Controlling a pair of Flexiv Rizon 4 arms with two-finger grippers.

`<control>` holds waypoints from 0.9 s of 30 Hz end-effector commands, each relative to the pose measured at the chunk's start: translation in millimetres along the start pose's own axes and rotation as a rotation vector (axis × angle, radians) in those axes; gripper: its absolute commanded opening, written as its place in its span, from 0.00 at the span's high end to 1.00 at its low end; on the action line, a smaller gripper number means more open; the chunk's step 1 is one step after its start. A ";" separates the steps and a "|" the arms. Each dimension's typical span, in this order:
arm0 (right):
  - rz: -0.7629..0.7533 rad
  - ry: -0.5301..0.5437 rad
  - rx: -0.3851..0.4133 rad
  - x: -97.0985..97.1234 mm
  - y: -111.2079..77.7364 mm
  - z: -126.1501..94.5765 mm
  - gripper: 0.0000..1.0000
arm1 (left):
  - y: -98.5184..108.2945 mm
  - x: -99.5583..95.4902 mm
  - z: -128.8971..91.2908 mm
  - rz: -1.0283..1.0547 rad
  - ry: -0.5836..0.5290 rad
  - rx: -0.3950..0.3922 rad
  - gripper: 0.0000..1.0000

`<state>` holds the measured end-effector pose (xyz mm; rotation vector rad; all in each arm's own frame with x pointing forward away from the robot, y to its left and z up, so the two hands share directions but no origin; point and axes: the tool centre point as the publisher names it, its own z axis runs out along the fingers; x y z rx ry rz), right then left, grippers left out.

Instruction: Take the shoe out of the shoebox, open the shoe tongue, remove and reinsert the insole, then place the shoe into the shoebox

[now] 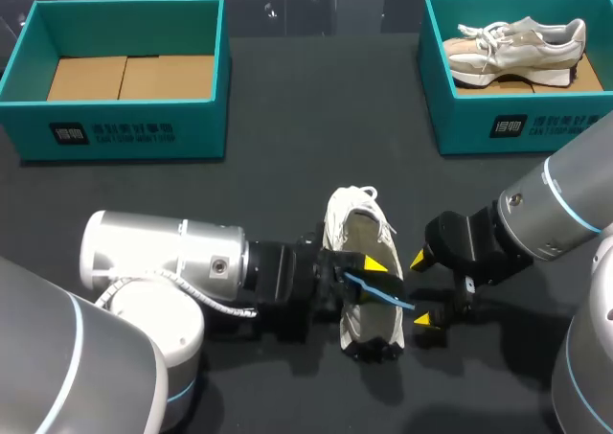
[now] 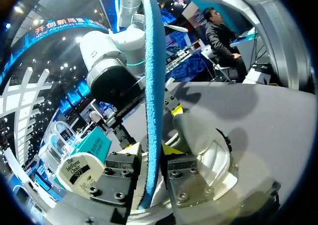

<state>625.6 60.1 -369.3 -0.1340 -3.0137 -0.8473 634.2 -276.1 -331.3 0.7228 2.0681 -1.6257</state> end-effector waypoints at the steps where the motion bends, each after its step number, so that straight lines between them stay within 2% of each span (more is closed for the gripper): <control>1: 0.001 -0.002 0.003 0.9 0.9 1.1 0.00 | -7.2 2.7 -4.1 0.004 -0.008 0.001 0.76; 12: 0.001 -0.002 0.003 0.9 0.9 1.1 0.00 | -28.3 0.7 -4.8 0.025 -0.019 0.018 0.78; 17: 0.001 -0.002 0.003 0.9 0.9 1.1 0.00 | -32.0 -0.1 -3.0 0.036 -0.023 0.027 0.87; 20: 0.001 -0.002 0.003 0.9 0.9 1.1 0.00 | -28.5 -0.6 -0.3 0.051 -0.029 0.029 1.00; 27: 0.001 -0.002 0.003 0.9 0.9 1.1 0.00 | -9.7 0.7 3.6 0.082 -0.029 0.027 1.00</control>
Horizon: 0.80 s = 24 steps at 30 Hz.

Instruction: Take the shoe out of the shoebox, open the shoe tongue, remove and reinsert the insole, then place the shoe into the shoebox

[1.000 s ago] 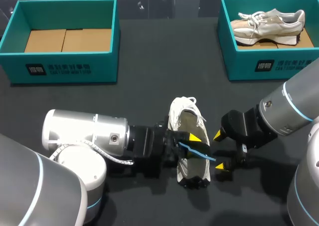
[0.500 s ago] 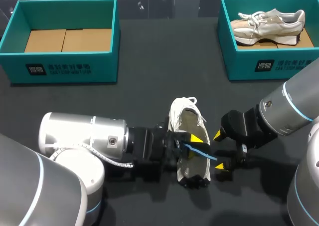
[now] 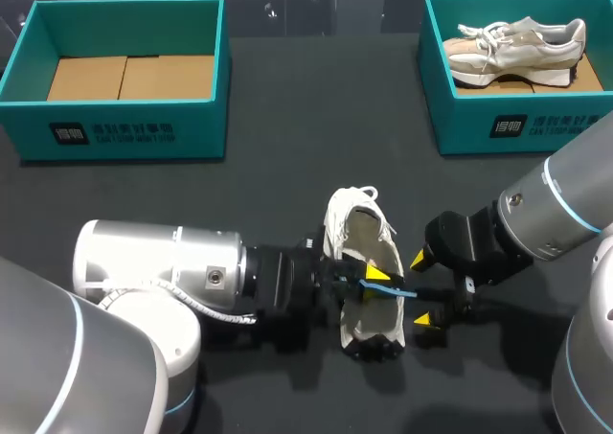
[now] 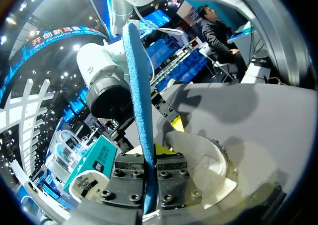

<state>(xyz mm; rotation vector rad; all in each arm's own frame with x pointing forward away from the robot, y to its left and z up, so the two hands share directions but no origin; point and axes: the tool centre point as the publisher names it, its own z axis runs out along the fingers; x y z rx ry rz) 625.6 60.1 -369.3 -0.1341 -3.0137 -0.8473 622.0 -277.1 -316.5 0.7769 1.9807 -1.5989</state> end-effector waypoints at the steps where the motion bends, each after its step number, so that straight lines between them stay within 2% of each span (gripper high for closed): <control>1: 0.001 -0.002 0.003 0.9 0.9 1.1 0.00 | 11.9 1.6 6.3 0.004 -0.002 0.011 1.00; 14: 0.001 -0.002 0.003 0.9 0.9 1.1 0.00 | 40.7 0.5 7.8 0.029 -0.005 -0.044 1.00; 20: 0.001 -0.002 0.003 0.9 0.9 1.1 0.00 | 38.0 -1.0 5.3 0.026 -0.011 -0.047 1.00; 22: 0.001 -0.002 0.003 0.9 0.9 1.1 0.00 | 32.7 -1.4 4.0 0.028 -0.014 -0.039 0.82; 24: 0.001 -0.002 0.003 0.9 0.9 1.1 0.00 | 26.9 -1.8 2.8 0.032 -0.016 -0.028 0.73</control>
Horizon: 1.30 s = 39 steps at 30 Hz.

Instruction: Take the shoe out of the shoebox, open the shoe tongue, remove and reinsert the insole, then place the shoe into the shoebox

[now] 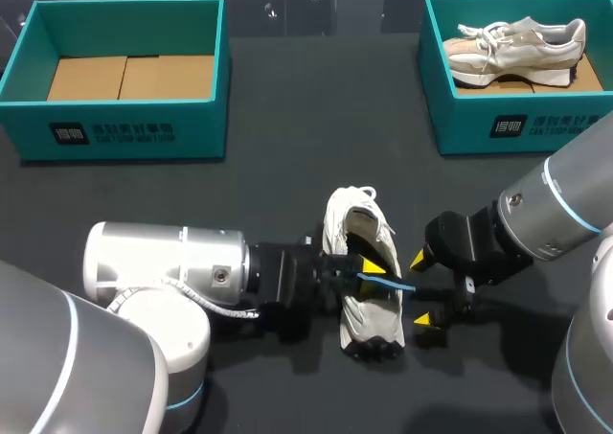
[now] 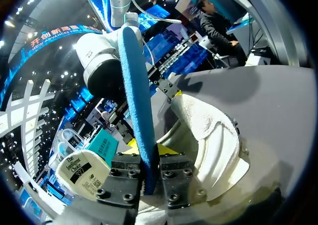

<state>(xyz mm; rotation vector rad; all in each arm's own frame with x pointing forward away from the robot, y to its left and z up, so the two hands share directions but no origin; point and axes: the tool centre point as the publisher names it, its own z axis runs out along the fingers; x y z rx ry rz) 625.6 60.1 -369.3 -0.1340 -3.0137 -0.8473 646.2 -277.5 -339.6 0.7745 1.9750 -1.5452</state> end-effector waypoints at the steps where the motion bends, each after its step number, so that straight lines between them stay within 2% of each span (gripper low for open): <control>1: 0.001 -0.002 0.003 0.9 0.9 1.1 0.00 | -8.9 -0.2 -3.5 0.008 -0.005 0.013 0.71; 14: 0.001 -0.002 0.003 0.9 0.9 1.1 0.00 | -38.6 -4.4 -7.0 0.037 -0.012 0.082 0.73; 15: 0.001 -0.002 0.003 0.9 0.9 1.1 0.00 | -39.0 -4.3 -6.7 0.039 -0.013 0.084 0.75; 16: 0.001 -0.002 0.003 0.9 0.9 1.1 0.00 | -39.0 -4.1 -6.3 0.039 -0.012 0.087 0.83; 17: 0.001 -0.002 0.003 0.9 0.9 1.1 0.00 | -38.1 -3.7 -5.4 0.040 -0.010 0.089 1.00; 24: 0.001 -0.002 0.003 0.9 0.9 1.1 0.00 | -23.5 -1.3 0.5 0.053 0.005 0.075 1.00; 33: 0.001 -0.002 0.003 0.9 0.9 1.1 0.00 | 6.1 -1.6 3.3 0.054 0.008 0.003 1.00; 39: 0.001 -0.002 0.003 0.9 0.9 1.1 0.00 | 8.9 -1.2 0.2 0.043 0.007 -0.011 1.00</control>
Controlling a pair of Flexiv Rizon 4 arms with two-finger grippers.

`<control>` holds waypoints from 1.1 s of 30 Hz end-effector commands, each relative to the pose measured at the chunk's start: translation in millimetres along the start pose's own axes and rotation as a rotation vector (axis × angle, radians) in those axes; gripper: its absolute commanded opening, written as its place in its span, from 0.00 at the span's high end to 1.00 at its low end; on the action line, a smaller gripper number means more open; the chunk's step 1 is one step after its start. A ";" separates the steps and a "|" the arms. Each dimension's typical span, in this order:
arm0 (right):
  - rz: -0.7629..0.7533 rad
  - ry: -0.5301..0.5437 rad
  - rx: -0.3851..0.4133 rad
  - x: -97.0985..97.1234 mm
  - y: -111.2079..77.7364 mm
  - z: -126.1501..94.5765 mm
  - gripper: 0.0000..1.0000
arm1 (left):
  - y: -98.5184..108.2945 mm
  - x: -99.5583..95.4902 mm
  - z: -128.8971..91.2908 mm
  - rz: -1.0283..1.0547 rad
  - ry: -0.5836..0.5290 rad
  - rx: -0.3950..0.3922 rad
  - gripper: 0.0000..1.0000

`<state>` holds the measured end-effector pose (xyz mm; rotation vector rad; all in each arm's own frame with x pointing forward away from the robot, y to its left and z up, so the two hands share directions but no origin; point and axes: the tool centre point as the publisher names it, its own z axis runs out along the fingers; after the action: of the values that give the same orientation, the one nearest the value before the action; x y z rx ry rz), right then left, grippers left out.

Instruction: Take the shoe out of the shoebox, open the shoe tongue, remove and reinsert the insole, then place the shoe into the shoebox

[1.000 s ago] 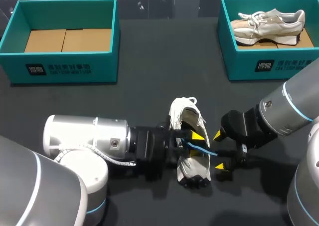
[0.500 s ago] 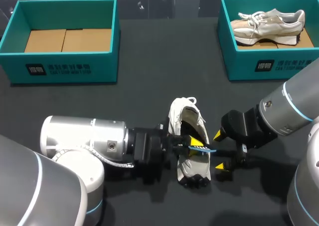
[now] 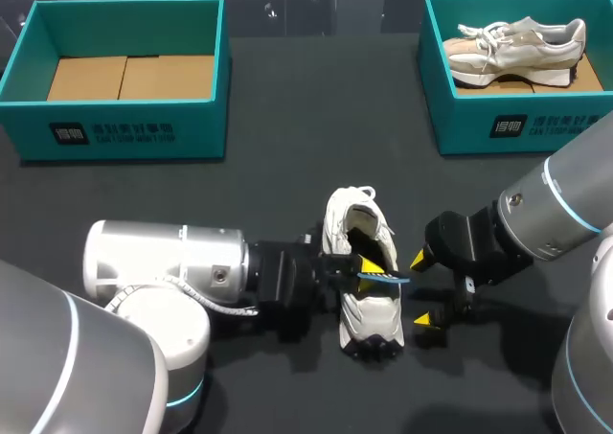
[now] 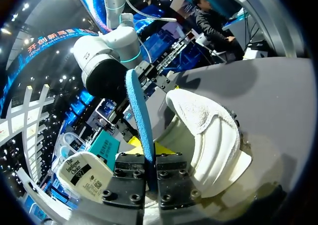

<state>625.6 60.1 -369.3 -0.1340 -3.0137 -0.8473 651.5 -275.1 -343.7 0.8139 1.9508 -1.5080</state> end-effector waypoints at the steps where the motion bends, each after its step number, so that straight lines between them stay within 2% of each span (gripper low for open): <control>1: 0.001 -0.002 0.003 0.9 0.9 1.1 0.00 | -0.7 -0.7 0.3 -0.006 0.004 0.002 1.00; 3: 0.001 -0.002 0.003 0.9 0.9 1.1 0.00 | -6.8 -1.2 -2.2 -0.008 0.005 0.016 1.00; 4: 0.001 -0.002 0.003 0.9 0.9 1.1 0.00 | -10.1 -1.7 -3.6 -0.011 0.005 0.024 0.89; 6: 0.001 -0.002 0.003 0.9 0.9 1.1 0.00 | -16.5 -2.7 -6.3 -0.012 0.005 0.039 0.80; 8: 0.001 -0.002 0.003 0.9 0.9 1.1 0.00 | -24.1 -3.8 -9.4 -0.007 0.007 0.057 0.77; 13: 0.001 -0.002 0.003 0.9 0.9 1.1 0.00 | -39.6 -5.3 -13.2 0.004 0.020 0.092 0.81; 16: 0.001 -0.002 0.003 0.9 0.9 1.1 0.00 | -44.0 -5.2 -12.9 0.009 0.027 0.104 0.94; 18: 0.001 -0.002 0.003 0.9 0.9 1.1 0.00 | -44.1 -4.5 -12.1 0.010 0.035 0.106 0.98; 26: 0.001 -0.002 0.003 0.9 0.9 1.1 0.00 | -25.7 4.8 -1.6 0.017 0.068 0.086 1.00; 33: 0.001 -0.002 0.003 0.9 0.9 1.1 0.00 | -3.6 4.7 -0.5 0.076 0.045 0.040 1.00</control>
<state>625.6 60.1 -369.3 -0.1340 -3.0137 -0.8473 642.4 -268.9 -338.6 0.9391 1.9118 -1.5119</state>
